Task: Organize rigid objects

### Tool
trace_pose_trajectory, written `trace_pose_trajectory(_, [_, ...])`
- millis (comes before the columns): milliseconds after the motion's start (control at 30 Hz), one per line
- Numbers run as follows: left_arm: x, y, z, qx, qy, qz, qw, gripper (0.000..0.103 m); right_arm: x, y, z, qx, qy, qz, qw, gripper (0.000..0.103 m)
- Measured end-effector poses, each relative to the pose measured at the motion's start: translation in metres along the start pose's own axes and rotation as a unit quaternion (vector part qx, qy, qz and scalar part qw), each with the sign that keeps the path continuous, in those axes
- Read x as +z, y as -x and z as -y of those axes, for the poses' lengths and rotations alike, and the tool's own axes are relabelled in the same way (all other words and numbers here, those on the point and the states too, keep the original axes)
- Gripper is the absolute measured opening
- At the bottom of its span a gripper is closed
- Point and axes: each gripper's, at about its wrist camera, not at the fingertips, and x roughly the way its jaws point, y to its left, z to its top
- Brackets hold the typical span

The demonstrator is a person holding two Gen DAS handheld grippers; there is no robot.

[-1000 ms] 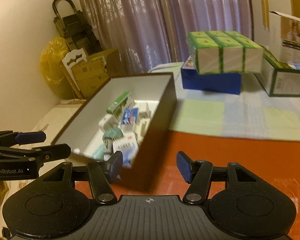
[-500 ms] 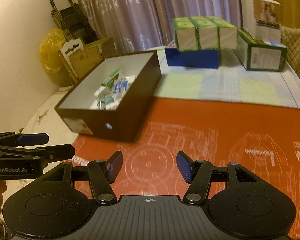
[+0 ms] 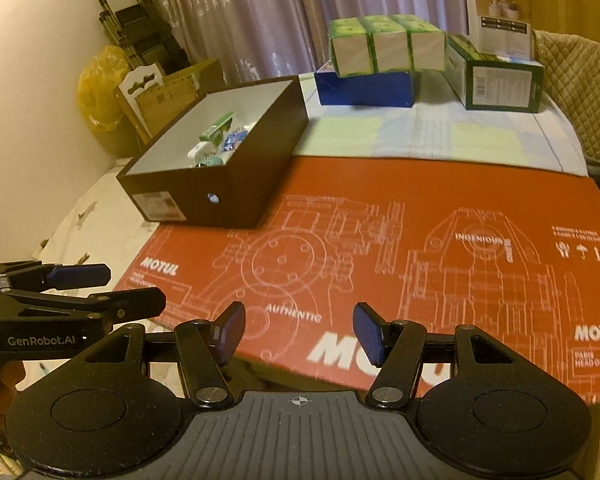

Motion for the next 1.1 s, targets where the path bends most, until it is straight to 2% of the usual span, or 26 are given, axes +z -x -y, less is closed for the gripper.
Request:
trace_pose_trajectory(500, [-0.028,0.012,0.023,0.005,0.014,-0.006,0.9999,0.077,-0.031,0.021,0.012,-0.003,-0.007,-0.015,1.000,0.057])
trace_pose_trajectory(1100, [-0.033,0.013,0.028,0.012,0.017,-0.008,0.9998,0.077,-0.039,0.027,0.011,0.002,-0.001,-0.015,1.000,0.057])
